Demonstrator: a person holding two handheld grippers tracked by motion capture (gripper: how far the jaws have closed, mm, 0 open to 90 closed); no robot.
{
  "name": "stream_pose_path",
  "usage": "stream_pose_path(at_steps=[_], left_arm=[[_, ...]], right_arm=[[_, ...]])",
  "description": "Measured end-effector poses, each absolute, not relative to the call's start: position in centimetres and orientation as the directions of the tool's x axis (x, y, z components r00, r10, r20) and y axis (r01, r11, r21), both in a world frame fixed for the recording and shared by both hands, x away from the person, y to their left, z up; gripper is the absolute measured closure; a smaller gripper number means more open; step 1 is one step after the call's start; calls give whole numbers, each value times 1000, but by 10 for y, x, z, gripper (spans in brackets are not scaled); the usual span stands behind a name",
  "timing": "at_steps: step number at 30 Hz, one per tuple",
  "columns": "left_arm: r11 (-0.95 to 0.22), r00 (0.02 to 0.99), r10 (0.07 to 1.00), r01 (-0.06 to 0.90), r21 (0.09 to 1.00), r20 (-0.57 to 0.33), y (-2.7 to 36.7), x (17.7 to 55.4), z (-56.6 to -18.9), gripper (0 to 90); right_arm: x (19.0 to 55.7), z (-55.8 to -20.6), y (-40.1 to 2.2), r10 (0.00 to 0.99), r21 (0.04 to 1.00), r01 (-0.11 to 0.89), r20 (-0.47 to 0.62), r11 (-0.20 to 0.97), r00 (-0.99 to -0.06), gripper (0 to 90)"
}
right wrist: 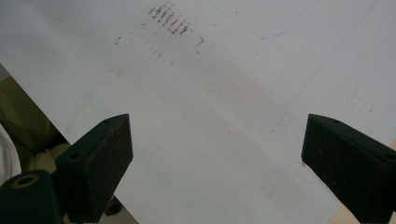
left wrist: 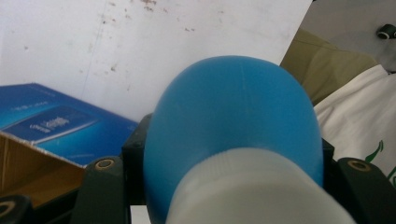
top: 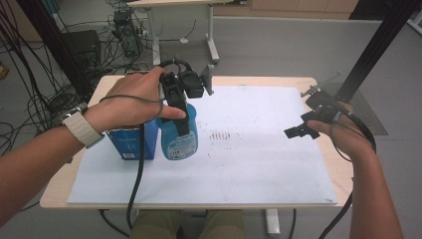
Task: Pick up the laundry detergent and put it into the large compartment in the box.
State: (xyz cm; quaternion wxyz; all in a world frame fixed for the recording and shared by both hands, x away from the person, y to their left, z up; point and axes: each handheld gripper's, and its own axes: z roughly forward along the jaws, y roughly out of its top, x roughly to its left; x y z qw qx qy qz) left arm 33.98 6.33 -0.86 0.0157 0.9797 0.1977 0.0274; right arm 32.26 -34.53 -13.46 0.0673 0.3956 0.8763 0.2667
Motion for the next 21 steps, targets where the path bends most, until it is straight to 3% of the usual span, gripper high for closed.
stream_pose_path(at_steps=[21], left_arm=[[-824,825,565,565,36,0,68,353,25,393]], right_arm=[[321,-131,-343,725,533,645,83,547,-683,91]])
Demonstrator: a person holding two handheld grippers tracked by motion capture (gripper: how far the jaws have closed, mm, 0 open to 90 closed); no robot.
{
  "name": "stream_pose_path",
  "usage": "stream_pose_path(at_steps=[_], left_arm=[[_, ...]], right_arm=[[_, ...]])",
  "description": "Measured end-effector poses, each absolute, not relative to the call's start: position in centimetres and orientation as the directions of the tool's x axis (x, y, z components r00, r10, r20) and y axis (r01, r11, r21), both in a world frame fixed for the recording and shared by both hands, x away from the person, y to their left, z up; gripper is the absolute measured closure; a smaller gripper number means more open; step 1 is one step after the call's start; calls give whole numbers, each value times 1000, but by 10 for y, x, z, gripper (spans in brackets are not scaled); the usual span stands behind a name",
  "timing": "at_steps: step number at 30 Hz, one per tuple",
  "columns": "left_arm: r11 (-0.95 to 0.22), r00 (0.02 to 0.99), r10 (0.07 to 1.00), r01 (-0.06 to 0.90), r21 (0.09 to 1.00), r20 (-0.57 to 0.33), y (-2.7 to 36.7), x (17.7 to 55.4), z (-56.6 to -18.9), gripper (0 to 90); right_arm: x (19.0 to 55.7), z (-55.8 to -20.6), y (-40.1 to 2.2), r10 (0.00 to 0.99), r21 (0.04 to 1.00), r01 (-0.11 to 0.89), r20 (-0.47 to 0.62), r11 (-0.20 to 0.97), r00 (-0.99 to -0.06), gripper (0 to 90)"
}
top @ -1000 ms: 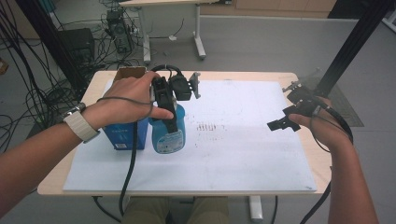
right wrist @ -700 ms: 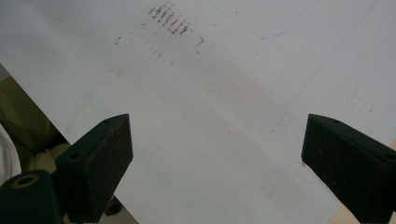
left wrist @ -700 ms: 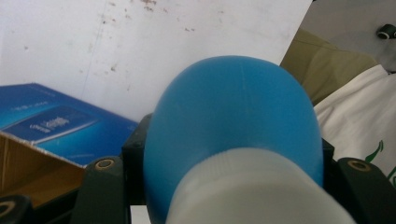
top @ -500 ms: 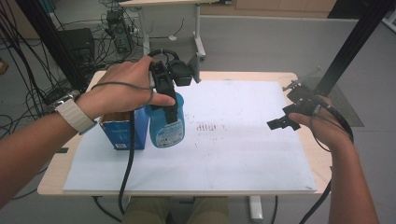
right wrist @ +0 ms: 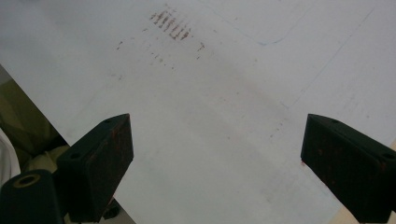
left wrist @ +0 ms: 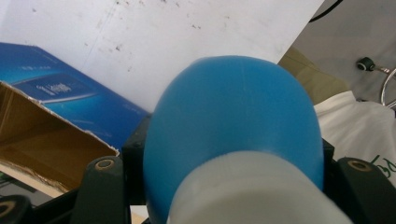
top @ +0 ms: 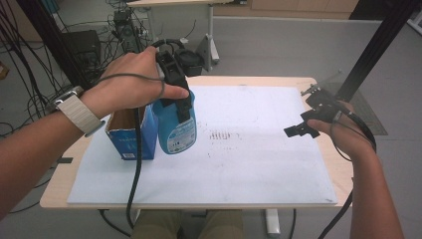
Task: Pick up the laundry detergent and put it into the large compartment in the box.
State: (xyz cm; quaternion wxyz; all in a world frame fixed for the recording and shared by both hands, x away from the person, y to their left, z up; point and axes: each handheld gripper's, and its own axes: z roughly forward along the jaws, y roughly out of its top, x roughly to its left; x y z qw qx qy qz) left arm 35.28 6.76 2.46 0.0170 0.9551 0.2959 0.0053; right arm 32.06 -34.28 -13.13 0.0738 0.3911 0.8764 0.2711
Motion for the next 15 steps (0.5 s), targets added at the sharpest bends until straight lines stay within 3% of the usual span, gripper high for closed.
stream_pose_path(at_steps=[15], left_arm=[[-724,725,689,689,14,-3,72,364,50,393]], right_arm=[[320,-126,-342,713,541,625,66,562,-698,91]])
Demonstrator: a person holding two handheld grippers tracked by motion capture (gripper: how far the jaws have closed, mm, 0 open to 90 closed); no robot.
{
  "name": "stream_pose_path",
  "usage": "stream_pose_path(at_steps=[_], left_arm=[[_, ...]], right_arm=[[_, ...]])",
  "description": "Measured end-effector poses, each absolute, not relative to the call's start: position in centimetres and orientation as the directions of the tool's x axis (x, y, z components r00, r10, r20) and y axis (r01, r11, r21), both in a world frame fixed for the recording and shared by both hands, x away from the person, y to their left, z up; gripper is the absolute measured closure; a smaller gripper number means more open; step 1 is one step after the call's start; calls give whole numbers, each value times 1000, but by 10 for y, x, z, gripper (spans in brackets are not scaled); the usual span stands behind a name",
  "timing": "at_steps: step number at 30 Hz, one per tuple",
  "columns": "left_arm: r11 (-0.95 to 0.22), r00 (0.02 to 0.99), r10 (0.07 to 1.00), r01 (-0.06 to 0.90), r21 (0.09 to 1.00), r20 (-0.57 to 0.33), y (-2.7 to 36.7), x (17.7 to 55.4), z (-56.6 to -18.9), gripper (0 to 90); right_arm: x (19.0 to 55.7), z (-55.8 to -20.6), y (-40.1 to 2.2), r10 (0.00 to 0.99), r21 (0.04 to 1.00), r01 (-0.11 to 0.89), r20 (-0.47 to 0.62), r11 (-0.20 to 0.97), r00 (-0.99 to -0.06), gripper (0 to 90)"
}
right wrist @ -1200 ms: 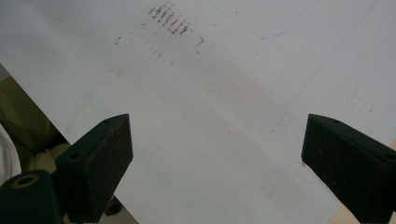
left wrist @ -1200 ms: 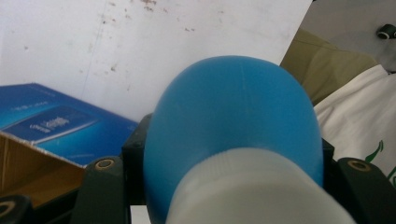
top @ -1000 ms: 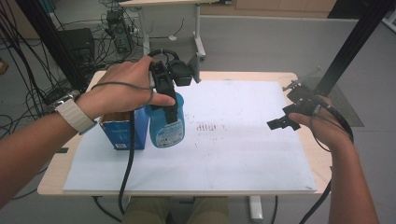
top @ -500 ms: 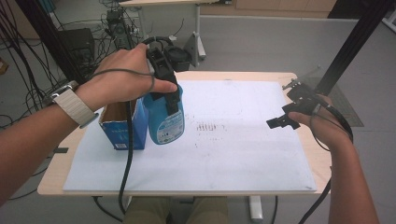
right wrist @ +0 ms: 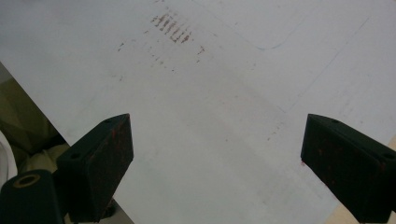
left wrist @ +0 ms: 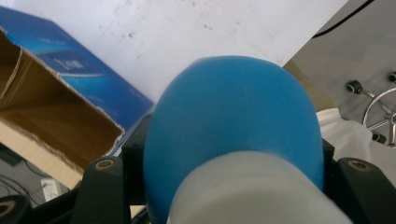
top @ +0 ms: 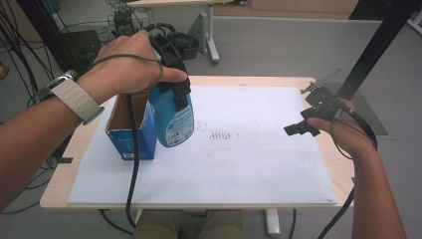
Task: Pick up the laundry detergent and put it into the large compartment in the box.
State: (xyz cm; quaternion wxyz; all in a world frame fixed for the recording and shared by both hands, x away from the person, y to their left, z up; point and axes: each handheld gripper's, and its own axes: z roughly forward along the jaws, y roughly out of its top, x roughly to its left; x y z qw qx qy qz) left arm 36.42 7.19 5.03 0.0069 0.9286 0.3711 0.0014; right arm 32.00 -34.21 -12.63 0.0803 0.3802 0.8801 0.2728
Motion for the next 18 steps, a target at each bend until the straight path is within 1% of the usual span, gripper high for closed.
stream_pose_path(at_steps=[6,12,18], left_arm=[[-676,676,737,737,18,-1,75,372,59,392],[-624,625,780,781,25,-31,87,382,61,393],[-589,590,807,808,26,-36,98,390,65,393]], right_arm=[[321,-127,-341,709,540,623,67,566,-702,91],[321,-125,-340,707,543,618,62,569,-705,91],[321,-127,-342,706,544,618,64,567,-705,91]])
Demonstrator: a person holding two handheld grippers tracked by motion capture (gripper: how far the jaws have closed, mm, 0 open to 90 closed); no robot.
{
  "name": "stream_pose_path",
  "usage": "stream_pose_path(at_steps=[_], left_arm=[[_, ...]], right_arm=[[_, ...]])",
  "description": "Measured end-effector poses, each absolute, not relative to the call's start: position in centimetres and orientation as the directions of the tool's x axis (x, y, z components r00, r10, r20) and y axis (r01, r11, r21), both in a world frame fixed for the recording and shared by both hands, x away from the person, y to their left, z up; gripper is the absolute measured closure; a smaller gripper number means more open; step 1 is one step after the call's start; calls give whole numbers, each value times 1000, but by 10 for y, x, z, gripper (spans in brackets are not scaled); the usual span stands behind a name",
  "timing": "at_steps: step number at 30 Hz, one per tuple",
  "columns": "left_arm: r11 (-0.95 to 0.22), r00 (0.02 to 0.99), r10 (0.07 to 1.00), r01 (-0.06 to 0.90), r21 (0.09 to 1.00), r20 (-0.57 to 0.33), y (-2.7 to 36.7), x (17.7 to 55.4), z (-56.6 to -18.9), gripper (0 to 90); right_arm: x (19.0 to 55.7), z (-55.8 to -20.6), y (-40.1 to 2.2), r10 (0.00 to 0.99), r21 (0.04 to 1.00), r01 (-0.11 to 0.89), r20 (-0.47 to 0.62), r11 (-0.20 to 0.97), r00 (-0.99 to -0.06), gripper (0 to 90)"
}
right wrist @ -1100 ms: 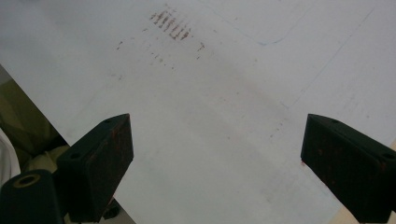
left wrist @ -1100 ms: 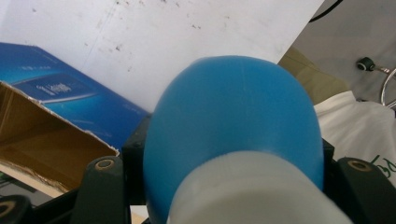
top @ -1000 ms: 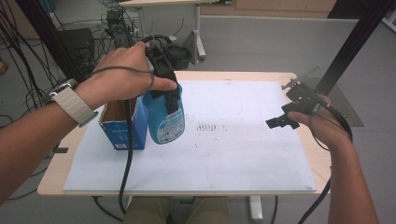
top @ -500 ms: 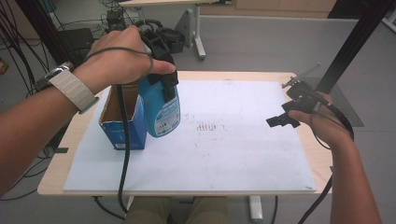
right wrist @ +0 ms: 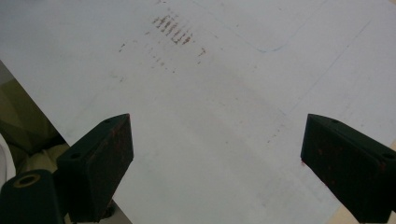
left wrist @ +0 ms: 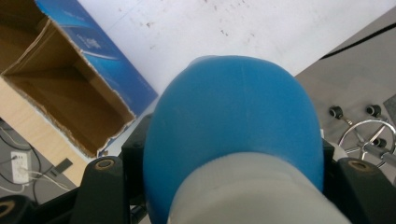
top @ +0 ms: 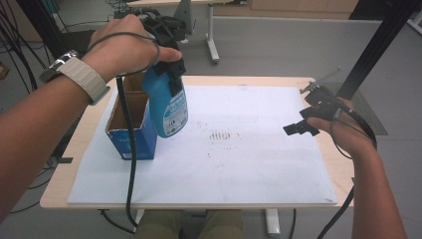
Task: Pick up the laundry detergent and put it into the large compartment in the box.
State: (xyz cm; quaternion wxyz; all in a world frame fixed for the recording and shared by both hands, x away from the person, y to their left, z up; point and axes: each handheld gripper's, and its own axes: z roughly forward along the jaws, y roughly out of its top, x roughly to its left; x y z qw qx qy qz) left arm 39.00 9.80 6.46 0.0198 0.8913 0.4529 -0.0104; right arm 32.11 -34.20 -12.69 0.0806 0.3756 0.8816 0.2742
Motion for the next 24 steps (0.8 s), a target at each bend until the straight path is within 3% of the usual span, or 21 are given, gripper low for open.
stream_pose_path(at_steps=[24], left_arm=[[-415,416,907,909,27,-61,143,406,90,392]], right_arm=[[326,-130,-341,693,549,607,68,575,-718,91]])
